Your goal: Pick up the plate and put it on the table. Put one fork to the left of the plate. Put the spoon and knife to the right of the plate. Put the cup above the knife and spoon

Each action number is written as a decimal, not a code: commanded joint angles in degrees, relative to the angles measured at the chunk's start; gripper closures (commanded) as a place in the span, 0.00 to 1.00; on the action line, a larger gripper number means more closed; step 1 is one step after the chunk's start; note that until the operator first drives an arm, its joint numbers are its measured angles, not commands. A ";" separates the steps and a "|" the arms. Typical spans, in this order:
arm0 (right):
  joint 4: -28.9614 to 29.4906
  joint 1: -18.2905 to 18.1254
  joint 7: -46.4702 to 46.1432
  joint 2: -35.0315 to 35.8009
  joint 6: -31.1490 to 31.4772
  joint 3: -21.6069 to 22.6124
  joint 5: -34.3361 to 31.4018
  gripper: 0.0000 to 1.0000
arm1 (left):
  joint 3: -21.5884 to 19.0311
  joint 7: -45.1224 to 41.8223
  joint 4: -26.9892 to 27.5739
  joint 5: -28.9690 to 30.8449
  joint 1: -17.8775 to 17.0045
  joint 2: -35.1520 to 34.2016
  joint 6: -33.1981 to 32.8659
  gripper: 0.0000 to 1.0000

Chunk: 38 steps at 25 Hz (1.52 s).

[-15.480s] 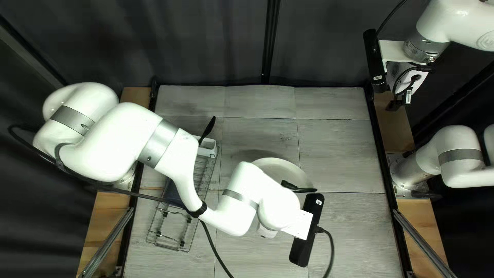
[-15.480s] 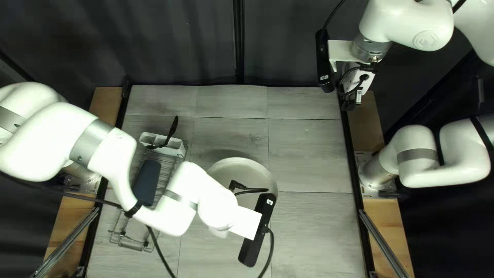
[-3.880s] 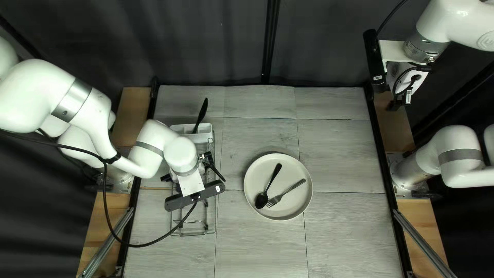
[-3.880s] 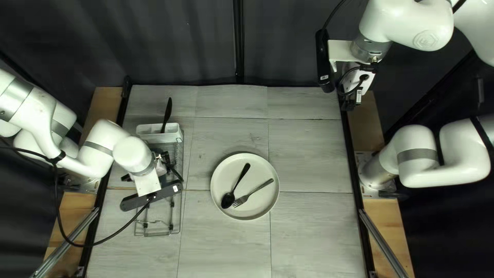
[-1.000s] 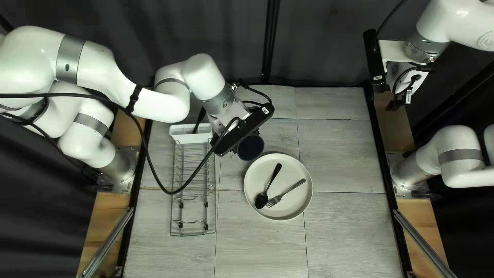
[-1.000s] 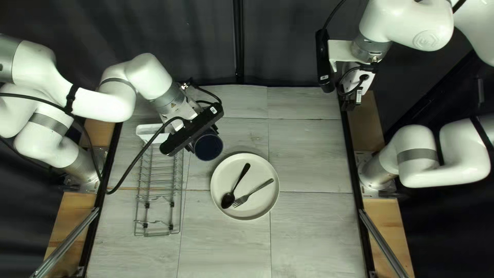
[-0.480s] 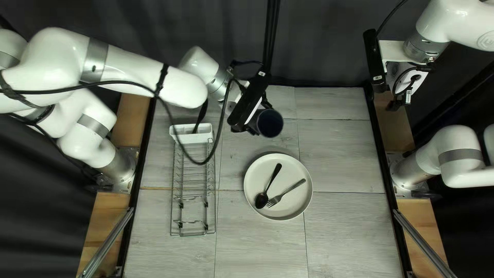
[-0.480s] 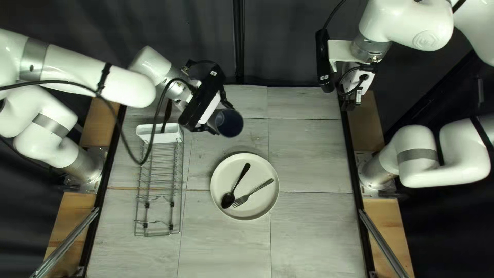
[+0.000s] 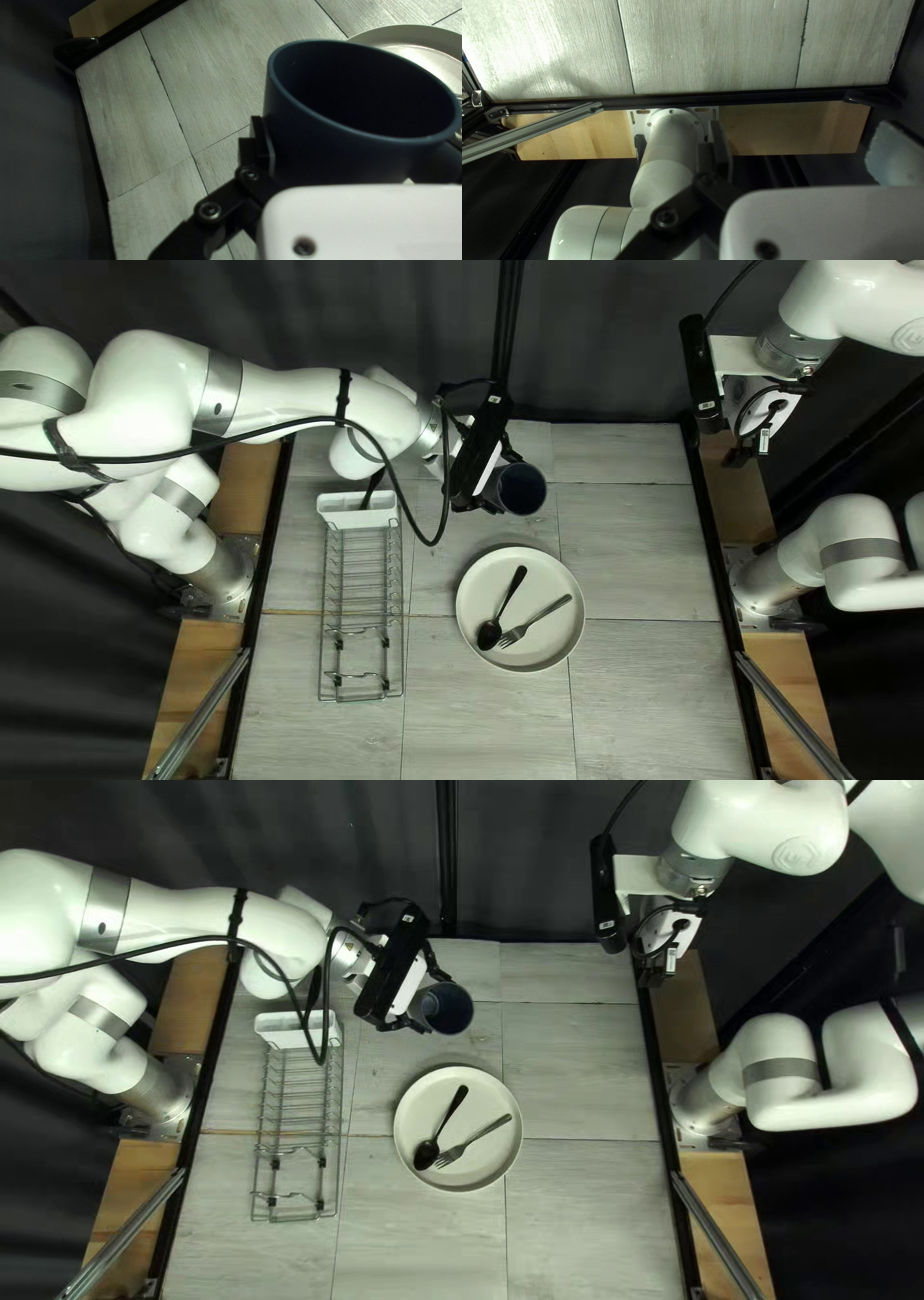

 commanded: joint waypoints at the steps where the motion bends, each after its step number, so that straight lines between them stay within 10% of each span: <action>1: 0.00 0.00 0.00 0.00 0.00 0.00 0.00 0.00 | 0.88 13.07 -0.31 -13.67 1.03 2.63 4.04 1.00; 25: 0.00 0.00 0.00 0.00 0.00 0.00 0.00 0.00 | 3.85 32.08 -5.06 -38.03 5.98 12.54 25.21 1.00; 38: 0.00 0.00 0.00 0.00 0.00 0.00 0.00 0.00 | 3.70 29.65 -1.60 -39.11 6.87 15.74 25.39 1.00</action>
